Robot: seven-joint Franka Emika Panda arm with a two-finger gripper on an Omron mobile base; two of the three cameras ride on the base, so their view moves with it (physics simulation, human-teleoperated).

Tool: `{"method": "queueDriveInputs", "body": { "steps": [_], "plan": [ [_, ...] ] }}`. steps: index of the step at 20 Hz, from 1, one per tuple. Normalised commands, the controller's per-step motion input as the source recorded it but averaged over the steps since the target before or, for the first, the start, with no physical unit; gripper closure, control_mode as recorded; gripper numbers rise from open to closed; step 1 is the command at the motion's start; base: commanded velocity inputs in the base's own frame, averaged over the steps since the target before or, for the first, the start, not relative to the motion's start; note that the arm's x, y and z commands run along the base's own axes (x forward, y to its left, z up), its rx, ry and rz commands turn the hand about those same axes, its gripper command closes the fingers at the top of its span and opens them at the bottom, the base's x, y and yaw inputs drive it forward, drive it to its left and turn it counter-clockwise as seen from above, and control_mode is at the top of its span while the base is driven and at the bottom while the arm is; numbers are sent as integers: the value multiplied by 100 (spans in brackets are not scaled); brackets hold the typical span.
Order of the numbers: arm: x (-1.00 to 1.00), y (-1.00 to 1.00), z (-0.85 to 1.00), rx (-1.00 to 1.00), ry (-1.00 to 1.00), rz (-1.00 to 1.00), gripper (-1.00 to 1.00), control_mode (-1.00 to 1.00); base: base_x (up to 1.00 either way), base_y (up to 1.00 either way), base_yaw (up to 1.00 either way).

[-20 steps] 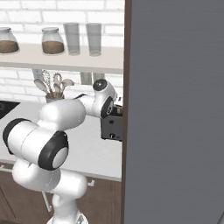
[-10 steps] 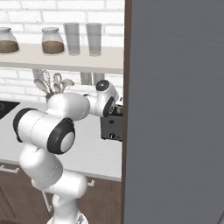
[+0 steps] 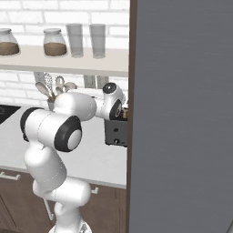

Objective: Start the toaster. Once the lever pops up, take the bread to the plate on the dining counter.

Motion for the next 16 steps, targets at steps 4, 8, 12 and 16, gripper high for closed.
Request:
{"method": "queueDriveInputs", "body": {
  "steps": [4,8,12,16],
  "plan": [
    [8,-12,-4,0,2,0,100,-100,0,0,0],
    [0,0,0,0,0,0,100,-100,0,0,0],
    [0,0,0,0,0,0,100,-100,0,0,0],
    [0,0,0,0,0,0,100,-100,0,0,0]
  ]
}}
